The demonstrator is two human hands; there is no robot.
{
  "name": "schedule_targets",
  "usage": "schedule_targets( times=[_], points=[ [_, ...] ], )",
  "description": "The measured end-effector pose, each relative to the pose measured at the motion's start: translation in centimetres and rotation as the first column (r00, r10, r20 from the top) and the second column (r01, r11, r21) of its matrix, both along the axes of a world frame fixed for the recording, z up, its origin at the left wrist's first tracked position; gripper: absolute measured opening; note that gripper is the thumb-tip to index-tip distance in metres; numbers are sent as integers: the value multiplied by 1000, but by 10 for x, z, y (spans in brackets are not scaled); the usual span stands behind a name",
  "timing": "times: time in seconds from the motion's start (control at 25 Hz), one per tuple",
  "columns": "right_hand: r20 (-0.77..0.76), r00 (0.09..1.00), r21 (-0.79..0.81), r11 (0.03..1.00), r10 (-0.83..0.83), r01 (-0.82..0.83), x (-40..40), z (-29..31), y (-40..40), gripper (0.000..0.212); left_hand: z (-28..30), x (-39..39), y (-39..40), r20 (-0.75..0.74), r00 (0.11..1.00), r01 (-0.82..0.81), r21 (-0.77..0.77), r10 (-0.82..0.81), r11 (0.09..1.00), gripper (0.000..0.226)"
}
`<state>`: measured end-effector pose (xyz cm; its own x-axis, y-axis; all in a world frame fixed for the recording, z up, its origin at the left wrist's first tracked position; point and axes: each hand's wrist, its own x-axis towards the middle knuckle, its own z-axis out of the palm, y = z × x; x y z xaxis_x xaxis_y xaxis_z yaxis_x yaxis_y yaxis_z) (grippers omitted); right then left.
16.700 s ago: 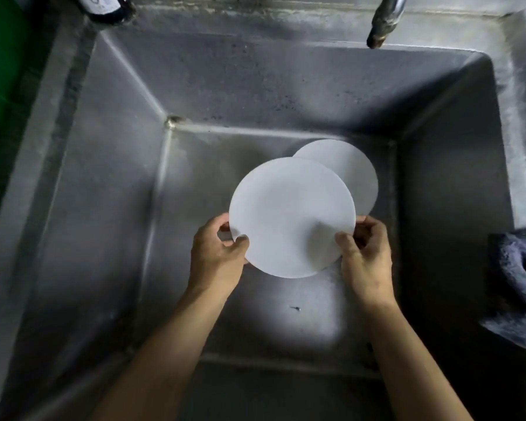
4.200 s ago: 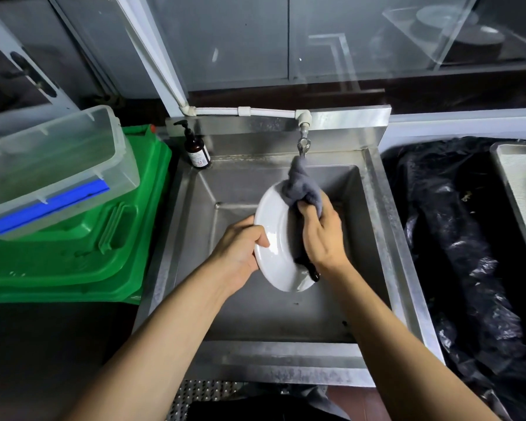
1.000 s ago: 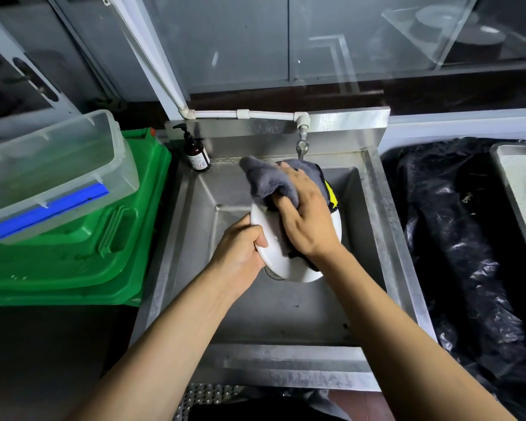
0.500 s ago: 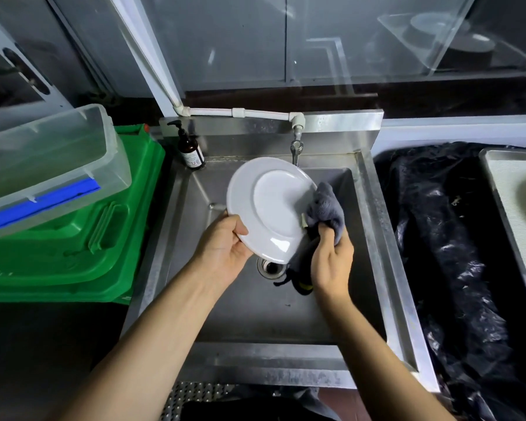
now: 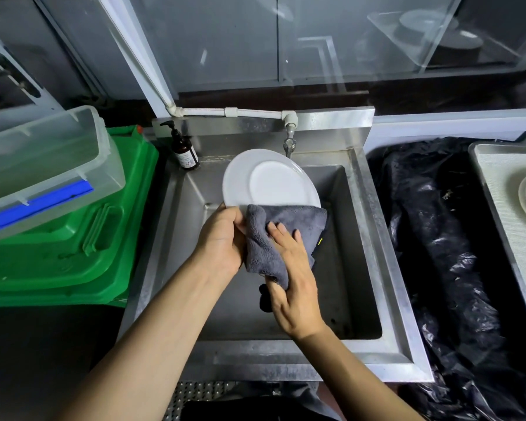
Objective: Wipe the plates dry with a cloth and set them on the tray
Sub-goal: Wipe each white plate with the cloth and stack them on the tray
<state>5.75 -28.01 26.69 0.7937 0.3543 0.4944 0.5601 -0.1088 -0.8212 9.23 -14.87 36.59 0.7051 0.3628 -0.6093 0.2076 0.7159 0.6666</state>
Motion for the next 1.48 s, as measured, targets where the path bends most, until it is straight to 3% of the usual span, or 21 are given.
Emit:
schedule_targets(
  times=[0.12, 0.24, 0.32, 0.4, 0.64, 0.72, 0.8, 0.88, 0.96, 1.0, 1.04, 1.16, 1.24, 1.32, 1.4, 1.48],
  points=[
    [-285, 947, 133, 972, -151, 195, -10, -8, -5, 58, -3, -3, 7, 82, 996, -45, 23, 43, 999, 36],
    [-655, 704, 170, 853, -276, 493, 11, 7, -5, 46, -5, -8, 6, 72, 997, 4, 11, -4, 1000, 36],
    [-757, 563, 113, 781, -333, 614, 32, 15, -10, 31, -9, -13, 1, 55, 997, 61, 25, -63, 998, 39],
    [-766, 522, 78, 752, -375, 655, 51, 21, -18, 23, -12, -17, -4, 45, 992, 115, 48, -117, 992, 41],
    [-696, 541, -65, 792, -472, 607, 95, 19, -42, 30, -21, -24, -7, 13, 974, 224, 86, -226, 971, 41],
    [-632, 573, -161, 812, -522, 561, 104, 15, -53, 21, -27, -26, -8, -23, 964, 265, 125, -264, 956, 45],
    [-476, 662, -318, 815, -578, 483, 109, 3, -74, 4, -33, -27, -12, -54, 958, 288, 145, -283, 947, 51],
    [-200, 758, -522, 723, -620, 453, 111, -15, -106, 24, -39, -28, -15, -85, 956, 289, 139, -279, 947, 51],
    [118, 810, -664, 561, -575, 495, 112, -35, -137, 40, -44, -27, -21, -106, 954, 292, 128, -280, 948, 48],
    [195, 824, -727, 486, -532, 486, 112, -46, -151, 45, -45, -25, -26, -111, 955, 288, 119, -276, 950, 46],
    [173, 851, -817, 411, -496, 405, 110, -59, -163, 51, -46, -24, -30, -116, 957, 278, 105, -266, 955, 46],
    [-147, 880, -975, 215, -452, -52, 91, -100, -191, 68, -44, -19, -44, -125, 966, 235, 70, -225, 970, 44],
    [-188, 867, -965, 250, -462, -77, 81, -113, -199, 73, -43, -17, -51, -134, 972, 200, 47, -192, 979, 41],
    [-103, 888, -877, 463, -449, 132, 80, -107, -192, 72, -42, -15, -57, -130, 978, 166, -4, -165, 986, 41],
    [-22, 936, -670, 701, -350, 246, 83, -90, -176, 64, -40, -14, -61, -121, 982, 139, -66, -146, 988, 43],
    [99, 928, -508, 784, -358, 357, 84, -73, -166, 52, -37, -15, -64, -100, 985, 128, -108, -139, 986, 42]
  ],
)
